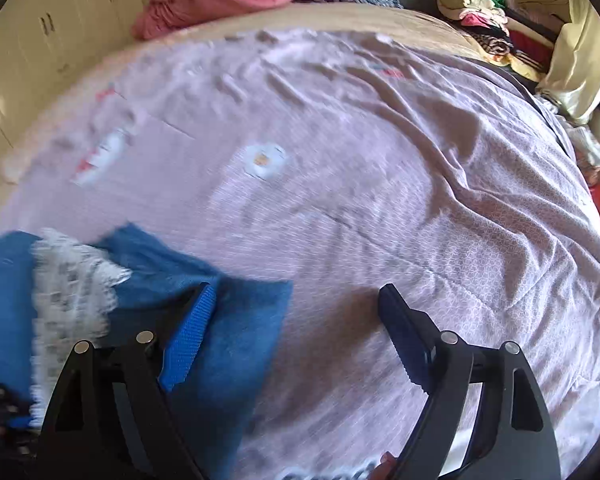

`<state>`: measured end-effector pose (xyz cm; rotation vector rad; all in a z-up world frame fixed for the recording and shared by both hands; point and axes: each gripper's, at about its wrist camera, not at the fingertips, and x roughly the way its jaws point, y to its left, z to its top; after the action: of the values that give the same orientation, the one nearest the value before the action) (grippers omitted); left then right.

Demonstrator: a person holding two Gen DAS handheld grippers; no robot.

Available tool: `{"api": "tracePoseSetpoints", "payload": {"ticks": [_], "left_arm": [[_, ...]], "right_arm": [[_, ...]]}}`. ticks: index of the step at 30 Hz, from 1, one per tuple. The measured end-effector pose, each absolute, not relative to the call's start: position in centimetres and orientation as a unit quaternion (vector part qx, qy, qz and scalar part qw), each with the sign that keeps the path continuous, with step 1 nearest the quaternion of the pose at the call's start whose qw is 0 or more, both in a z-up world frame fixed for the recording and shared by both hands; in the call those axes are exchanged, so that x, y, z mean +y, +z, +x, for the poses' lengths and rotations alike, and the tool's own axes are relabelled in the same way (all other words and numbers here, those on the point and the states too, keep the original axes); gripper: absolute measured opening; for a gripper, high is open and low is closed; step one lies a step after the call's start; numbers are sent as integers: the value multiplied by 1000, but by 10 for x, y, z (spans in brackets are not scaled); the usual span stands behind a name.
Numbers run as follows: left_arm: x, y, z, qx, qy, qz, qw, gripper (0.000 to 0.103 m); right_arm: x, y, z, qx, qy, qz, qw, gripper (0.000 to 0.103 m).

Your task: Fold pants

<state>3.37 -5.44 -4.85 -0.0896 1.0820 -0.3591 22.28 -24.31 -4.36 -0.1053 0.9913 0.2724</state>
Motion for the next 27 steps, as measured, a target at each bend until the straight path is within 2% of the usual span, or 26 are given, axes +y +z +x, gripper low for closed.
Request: {"api": "tracePoseSetpoints", "payload": {"ticks": [4,8,11,14,19,24,27], "left_arm": [[-53,-51,36,513,-171,-45,840,13],[-51,-49,35,510,-175,-53,840,13],[-47,-44,33,504,-177,-58,843,17],[-45,-38,29,500,-171,-53,848,24],[-45,-38,24,499,-158,-42,851,31],[-44,-43,23,497,-151,-39,853,32],[-40,-41,23,494,-147,-46,856,38]], "right_arm": [[-240,-50,226,466,117,-69,874,84],[-252,-29,216,447,132,-25,884,84],[-255,0,185,403,177,2,898,84],[-234,14,160,395,250,-13,884,84],[-179,-5,142,432,318,-90,839,48],[-153,-41,143,465,308,-120,821,45],[-156,-43,143,472,303,-103,821,46]]}}
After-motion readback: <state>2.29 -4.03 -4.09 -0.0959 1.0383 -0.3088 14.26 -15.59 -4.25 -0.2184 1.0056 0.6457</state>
